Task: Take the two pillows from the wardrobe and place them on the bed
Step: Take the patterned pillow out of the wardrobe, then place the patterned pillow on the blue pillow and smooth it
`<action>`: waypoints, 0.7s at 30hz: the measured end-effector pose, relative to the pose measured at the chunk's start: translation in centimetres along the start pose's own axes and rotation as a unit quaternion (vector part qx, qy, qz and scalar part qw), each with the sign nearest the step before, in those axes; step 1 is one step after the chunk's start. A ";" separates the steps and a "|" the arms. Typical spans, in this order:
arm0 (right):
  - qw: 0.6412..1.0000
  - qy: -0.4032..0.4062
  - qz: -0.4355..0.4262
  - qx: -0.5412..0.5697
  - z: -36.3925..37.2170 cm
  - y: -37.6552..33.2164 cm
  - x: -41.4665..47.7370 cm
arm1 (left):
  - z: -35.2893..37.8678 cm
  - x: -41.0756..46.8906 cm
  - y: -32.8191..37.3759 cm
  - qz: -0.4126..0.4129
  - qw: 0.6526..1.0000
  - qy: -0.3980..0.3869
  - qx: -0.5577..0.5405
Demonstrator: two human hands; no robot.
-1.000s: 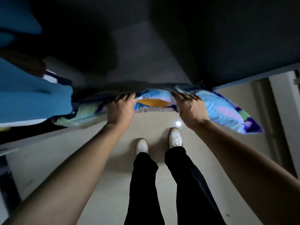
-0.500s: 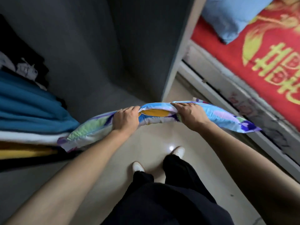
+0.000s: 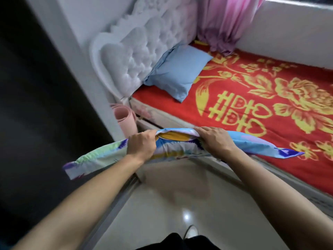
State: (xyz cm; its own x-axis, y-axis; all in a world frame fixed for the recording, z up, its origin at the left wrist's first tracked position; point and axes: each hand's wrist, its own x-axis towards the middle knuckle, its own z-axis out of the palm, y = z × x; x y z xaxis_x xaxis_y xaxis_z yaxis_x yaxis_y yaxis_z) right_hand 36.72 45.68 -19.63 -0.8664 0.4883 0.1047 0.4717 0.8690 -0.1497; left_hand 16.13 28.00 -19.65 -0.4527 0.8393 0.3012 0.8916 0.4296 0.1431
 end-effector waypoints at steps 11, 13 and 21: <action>0.986 0.156 -0.040 -0.045 -4.2 10.5 10.8 | 2.1 14.6 3.2 -0.009 0.998 0.059 0.012; 0.985 0.161 -0.038 -0.049 -3.9 11.5 13.9 | 3.1 17.6 2.2 -0.012 0.997 0.069 0.014; 0.986 0.150 0.021 -0.064 -3.7 15.3 26.5 | 8.4 30.8 -2.8 0.054 0.994 0.077 -0.052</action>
State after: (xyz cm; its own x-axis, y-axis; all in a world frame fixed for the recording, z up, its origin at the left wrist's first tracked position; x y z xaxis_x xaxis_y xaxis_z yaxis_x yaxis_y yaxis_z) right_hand 21.59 72.25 -15.48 -0.7672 0.5092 0.3900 0.5397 0.8411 -0.0364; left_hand -0.34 55.43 -18.66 -0.3551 0.8143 0.4592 0.9345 0.2965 0.1970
